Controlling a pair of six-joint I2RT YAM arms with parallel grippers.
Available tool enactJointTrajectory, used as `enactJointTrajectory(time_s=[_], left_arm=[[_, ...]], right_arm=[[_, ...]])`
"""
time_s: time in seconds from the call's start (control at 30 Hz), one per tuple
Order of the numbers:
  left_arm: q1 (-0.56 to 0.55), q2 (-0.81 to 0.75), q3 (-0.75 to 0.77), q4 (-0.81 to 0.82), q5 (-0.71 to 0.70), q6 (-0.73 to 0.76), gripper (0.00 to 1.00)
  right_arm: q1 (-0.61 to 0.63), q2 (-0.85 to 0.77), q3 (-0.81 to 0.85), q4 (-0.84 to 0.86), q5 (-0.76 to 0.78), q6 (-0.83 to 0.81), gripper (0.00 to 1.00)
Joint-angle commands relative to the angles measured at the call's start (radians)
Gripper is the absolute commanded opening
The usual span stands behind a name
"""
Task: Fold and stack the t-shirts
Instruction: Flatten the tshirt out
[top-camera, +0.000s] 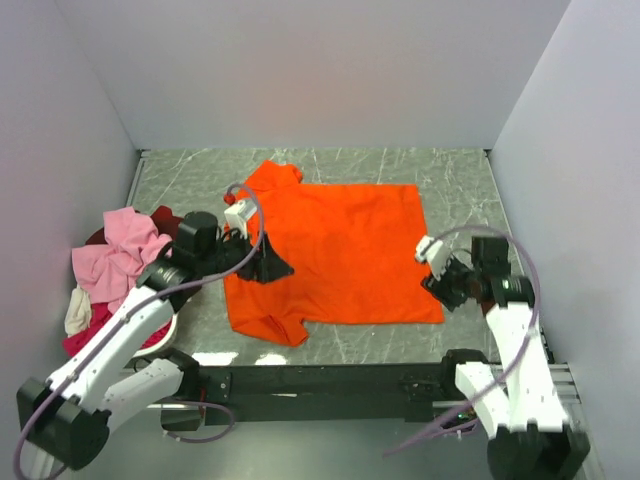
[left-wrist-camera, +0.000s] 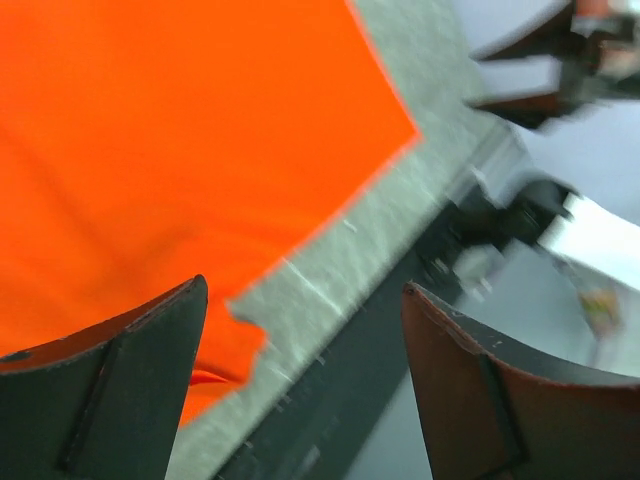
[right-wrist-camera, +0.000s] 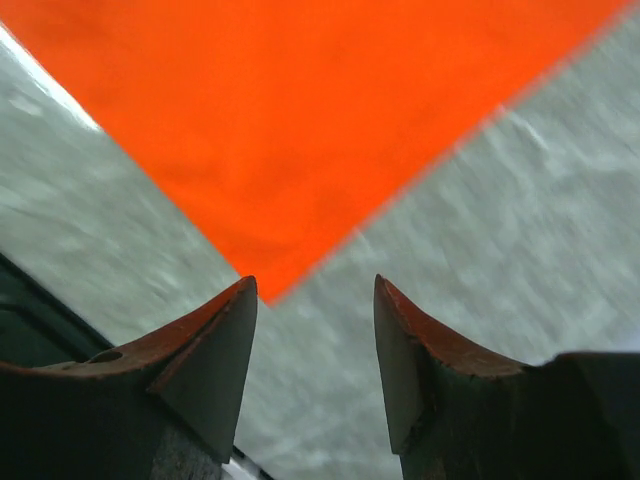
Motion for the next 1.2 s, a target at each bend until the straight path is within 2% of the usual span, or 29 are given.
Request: enactJointTrajectory(time_s=[0.0,0.07,0.13,0.23,0.33,0.37,0.43,0.5,0.6,0.8,0.97,1.17], left_arm=[[0.010,0.131,0.112,-0.017,-0.226,0.044,0.83],[0.013,0.223,0.161,-0.015,-0.266,0.073,0.82],[0.015,0.295,0.230,-0.017,-0.340,0.094,0.82],[0.025,0.364,0.331,-0.046,-0.447,0.151,0.82],[0.032,0.386,0.416,-0.086,-0.576,0.251,0.85],[0.032,0.383,0.416,-0.086,-0.581,0.265,0.86],[0.035,0.357,0.404,-0.077,-0.672,0.294,0.88],[0.036,0.330,0.352,-0.048,-0.716,0.317,0.94],[0.038,0.256,0.247,0.006,-0.745,0.320,0.98],[0.044,0.188,0.143,0.043,-0.832,0.331,0.98],[0.044,0.168,0.114,0.063,-0.831,0.335,0.98],[0.047,0.159,0.111,0.065,-0.822,0.335,0.97]], right_arm=[[0.002,0.215,0.135,0.110,-0.279,0.099,0.57],[0.028,0.380,0.193,0.076,-0.339,0.106,0.57],[0.100,0.473,0.255,0.081,-0.344,0.135,0.55],[0.170,0.594,0.287,0.197,-0.201,0.264,0.54],[0.152,0.711,0.353,0.261,-0.139,0.380,0.54],[0.146,0.735,0.376,0.259,-0.140,0.396,0.54],[0.138,0.801,0.428,0.256,-0.119,0.427,0.53],[0.138,0.840,0.459,0.257,-0.090,0.435,0.52],[0.138,0.907,0.480,0.251,-0.047,0.435,0.51],[0.143,0.975,0.468,0.274,0.034,0.450,0.49],[0.160,1.006,0.442,0.286,0.084,0.456,0.47],[0.191,1.036,0.419,0.262,0.140,0.442,0.36]])
